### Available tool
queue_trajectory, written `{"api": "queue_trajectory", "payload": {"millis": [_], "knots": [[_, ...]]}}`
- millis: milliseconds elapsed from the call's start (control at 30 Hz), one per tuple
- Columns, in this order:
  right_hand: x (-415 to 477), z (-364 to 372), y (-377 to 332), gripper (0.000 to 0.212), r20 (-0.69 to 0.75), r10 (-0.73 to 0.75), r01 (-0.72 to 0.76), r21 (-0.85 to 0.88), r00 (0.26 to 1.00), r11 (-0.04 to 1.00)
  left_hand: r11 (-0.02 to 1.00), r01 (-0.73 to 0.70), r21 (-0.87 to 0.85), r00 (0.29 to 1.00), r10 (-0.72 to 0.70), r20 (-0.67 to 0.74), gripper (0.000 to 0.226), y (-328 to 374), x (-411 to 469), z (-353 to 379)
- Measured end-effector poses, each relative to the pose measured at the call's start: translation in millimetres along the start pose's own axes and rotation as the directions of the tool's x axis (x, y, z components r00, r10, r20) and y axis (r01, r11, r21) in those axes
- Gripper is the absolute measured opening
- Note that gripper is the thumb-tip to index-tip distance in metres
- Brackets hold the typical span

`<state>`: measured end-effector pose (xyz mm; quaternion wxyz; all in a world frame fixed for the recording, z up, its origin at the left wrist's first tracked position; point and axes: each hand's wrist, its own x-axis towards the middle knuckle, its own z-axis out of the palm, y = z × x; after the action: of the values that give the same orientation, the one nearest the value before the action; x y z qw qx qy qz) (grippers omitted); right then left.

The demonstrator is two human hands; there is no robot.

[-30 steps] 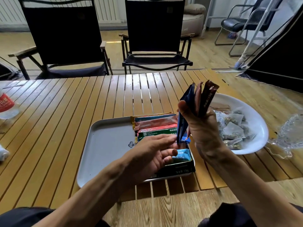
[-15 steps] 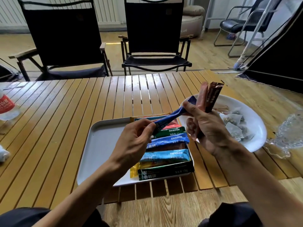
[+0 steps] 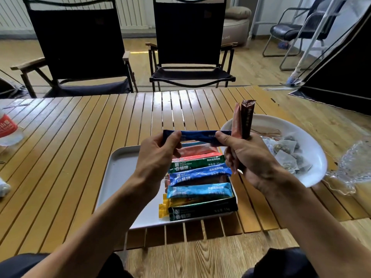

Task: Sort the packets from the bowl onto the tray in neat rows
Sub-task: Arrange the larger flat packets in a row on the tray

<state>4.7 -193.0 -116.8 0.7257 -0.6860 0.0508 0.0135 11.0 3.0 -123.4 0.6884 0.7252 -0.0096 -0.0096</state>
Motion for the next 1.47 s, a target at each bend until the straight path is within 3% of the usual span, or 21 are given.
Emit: {"api": "queue_trajectory", "payload": {"millis": [133, 333, 433, 567, 633, 733, 867, 1067, 1134, 1234, 1334, 1467], "knots": [[2.6, -7.7, 2.7, 0.029, 0.0, 0.031, -0.03, 0.026, 1.0, 0.999, 0.997, -0.056, 0.059, 0.994, 0.051, 0.095, 0.026, 4.6, 0.7, 3.8], [0.7, -6.9, 2.5, 0.014, 0.089, 0.101, -0.1, -0.014, 0.991, 0.995, 0.989, -0.143, -0.026, 0.99, 0.143, -0.01, 0.024, 14.5, 12.8, -5.6], [1.0, -4.5, 3.3, 0.013, 0.084, 0.108, -0.108, -0.008, 0.991, 0.994, 0.98, -0.197, 0.008, 0.98, 0.196, 0.031, 0.02, 14.2, 9.8, -3.1], [0.0, -2.8, 5.3, 0.01, 0.088, 0.112, -0.108, -0.048, 0.99, 0.993, 0.965, -0.257, 0.051, 0.966, 0.258, -0.029, 0.029, 12.0, 10.6, -4.5], [-0.6, -2.4, 4.1, 0.011, 0.092, 0.111, -0.108, -0.039, 0.99, 0.993, 0.97, -0.239, 0.046, 0.97, 0.24, -0.023, 0.033, 10.9, 12.3, -5.0], [-1.8, -3.6, 2.5, 0.013, 0.085, 0.116, -0.115, -0.022, 0.99, 0.993, 0.97, -0.235, 0.055, 0.971, 0.237, -0.024, 0.016, 9.8, 13.7, -5.0], [1.7, -6.9, 4.9, 0.011, 0.052, 0.158, -0.155, -0.059, 0.986, 0.986, 0.972, -0.225, 0.065, 0.974, 0.226, -0.013, 0.009, 7.6, 16.6, -6.5], [9.5, -12.3, 11.9, 0.007, -0.105, 0.071, -0.089, -0.182, 0.992, 0.979, 0.961, -0.126, 0.246, 0.991, 0.132, -0.005, 0.011, -11.1, 24.5, -7.8], [11.6, -10.3, 14.0, 0.006, -0.146, -0.032, -0.017, -0.323, 0.989, 0.946, 0.928, -0.107, 0.357, 0.994, 0.108, 0.018, 0.016, -20.0, 28.5, -7.4], [16.0, -4.5, 17.1, 0.008, -0.132, -0.186, 0.059, -0.642, 0.974, 0.765, 0.857, -0.109, 0.503, 0.994, 0.107, 0.032, 0.022, -31.7, 34.1, -6.4], [23.4, -3.3, 21.5, 0.013, -0.104, -0.16, 0.04, -0.707, 0.982, 0.706, 0.743, -0.104, 0.661, 0.991, 0.13, 0.009, 0.019, -41.3, 36.9, -6.5], [29.3, -3.4, 25.3, 0.018, -0.106, -0.117, 0.001, -0.739, 0.987, 0.674, 0.549, -0.193, 0.813, 0.951, 0.308, 0.017, 0.021, -46.7, 37.4, -4.3]]}}
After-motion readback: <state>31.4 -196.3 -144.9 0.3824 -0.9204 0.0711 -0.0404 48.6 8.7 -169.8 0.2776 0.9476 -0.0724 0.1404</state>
